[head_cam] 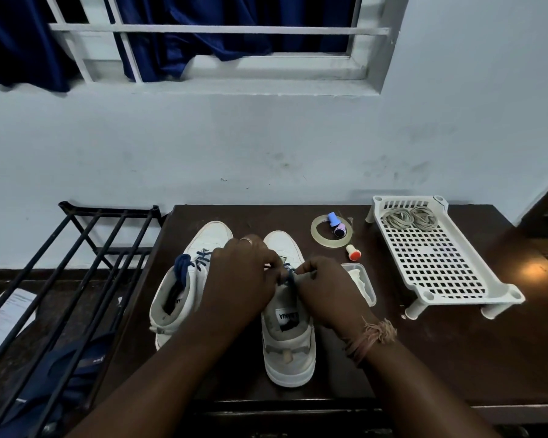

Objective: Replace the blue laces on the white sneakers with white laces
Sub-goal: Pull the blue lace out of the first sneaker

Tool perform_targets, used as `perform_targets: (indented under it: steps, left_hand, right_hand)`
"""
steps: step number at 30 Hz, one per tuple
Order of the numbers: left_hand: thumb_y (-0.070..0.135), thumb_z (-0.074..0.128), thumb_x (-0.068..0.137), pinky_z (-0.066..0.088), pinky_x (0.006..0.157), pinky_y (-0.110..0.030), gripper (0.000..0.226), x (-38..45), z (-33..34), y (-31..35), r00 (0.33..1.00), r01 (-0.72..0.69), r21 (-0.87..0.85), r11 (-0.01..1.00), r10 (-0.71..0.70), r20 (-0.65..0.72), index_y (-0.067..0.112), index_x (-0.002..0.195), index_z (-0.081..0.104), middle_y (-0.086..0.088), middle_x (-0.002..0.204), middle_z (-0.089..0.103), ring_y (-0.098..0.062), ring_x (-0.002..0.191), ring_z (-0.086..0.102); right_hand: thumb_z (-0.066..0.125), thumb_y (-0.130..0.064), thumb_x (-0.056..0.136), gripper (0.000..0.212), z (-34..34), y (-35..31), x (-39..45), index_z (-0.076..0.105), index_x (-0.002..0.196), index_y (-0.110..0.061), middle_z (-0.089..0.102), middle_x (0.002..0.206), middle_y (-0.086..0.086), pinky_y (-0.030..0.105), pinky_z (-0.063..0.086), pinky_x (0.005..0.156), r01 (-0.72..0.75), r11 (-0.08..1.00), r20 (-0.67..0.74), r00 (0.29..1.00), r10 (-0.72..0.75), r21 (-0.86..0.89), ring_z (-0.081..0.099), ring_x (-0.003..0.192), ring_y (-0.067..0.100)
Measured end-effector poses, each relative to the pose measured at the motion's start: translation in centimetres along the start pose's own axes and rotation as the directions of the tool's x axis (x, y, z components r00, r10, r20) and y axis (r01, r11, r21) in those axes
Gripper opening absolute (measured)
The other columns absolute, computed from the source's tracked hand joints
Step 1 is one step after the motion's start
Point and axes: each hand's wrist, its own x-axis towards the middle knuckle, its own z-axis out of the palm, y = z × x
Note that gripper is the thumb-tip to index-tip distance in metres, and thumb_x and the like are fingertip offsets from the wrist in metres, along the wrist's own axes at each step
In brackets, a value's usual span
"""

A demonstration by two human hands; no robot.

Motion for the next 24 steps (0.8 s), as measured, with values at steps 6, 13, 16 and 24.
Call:
perform_targets:
  steps: [6, 13, 16, 24]
  left_hand:
    - [0.014, 0.040, 0.108, 0.051, 0.057, -0.020, 0.020, 0.4, -1.9, 1.9, 0.881, 0.370, -0.925, 0.084, -0.349, 0.320, 0.012, 0.091, 0.050, -0.001, 0.076, 0.070, -0.016, 0.068, 0.070]
    - [0.030, 0.067, 0.093, 0.048, 0.058, -0.024, 0.011, 1.2, -3.4, -0.3, 0.932, 0.272, -0.755, 0.596, -0.360, 0.052, 0.020, 0.090, 0.064, 0.007, 0.074, 0.066, -0.009, 0.062, 0.059]
    - [0.038, 0.070, 0.084, 0.049, 0.071, -0.028, 0.011, 0.5, -1.9, -0.6, 0.976, 0.175, -0.404, 0.898, -0.212, -0.048, 0.027, 0.086, 0.068, 0.009, 0.078, 0.064, -0.007, 0.077, 0.062]
    - [0.060, 0.060, 0.066, 0.049, 0.087, -0.038, 0.033, 0.1, -0.6, -0.6, 0.990, 0.137, -0.143, 0.980, -0.139, -0.006, 0.040, 0.088, 0.073, 0.010, 0.093, 0.069, -0.016, 0.095, 0.063]
  right_hand:
    - [0.064, -0.021, 0.082, 0.005, -0.1, -0.1, 0.0, 0.067, 0.079, -0.020, 0.069, 0.079, -0.003, 0.031, 0.053, 0.070, 0.002, 1.000, 0.002, 1.000, -0.002, -0.011, 0.066, 0.078, 0.016]
    - [0.060, -0.019, 0.083, 0.006, -0.1, -0.3, -0.2, 0.066, 0.081, -0.021, 0.069, 0.078, -0.003, 0.031, 0.052, 0.069, -0.018, 1.000, 0.014, 1.000, 0.018, -0.001, 0.066, 0.078, 0.018]
    - [0.057, -0.016, 0.082, 0.011, -0.1, -0.7, -0.5, 0.064, 0.084, -0.024, 0.068, 0.085, -0.001, 0.028, 0.050, 0.069, 0.003, 0.999, 0.018, 1.000, -0.003, -0.032, 0.065, 0.081, 0.018]
    - [0.063, -0.018, 0.085, 0.019, -0.4, -1.7, -1.8, 0.068, 0.103, -0.023, 0.049, 0.104, 0.001, 0.032, 0.047, 0.083, 0.356, 0.857, 0.077, 0.932, -0.353, -0.374, 0.052, 0.094, 0.020]
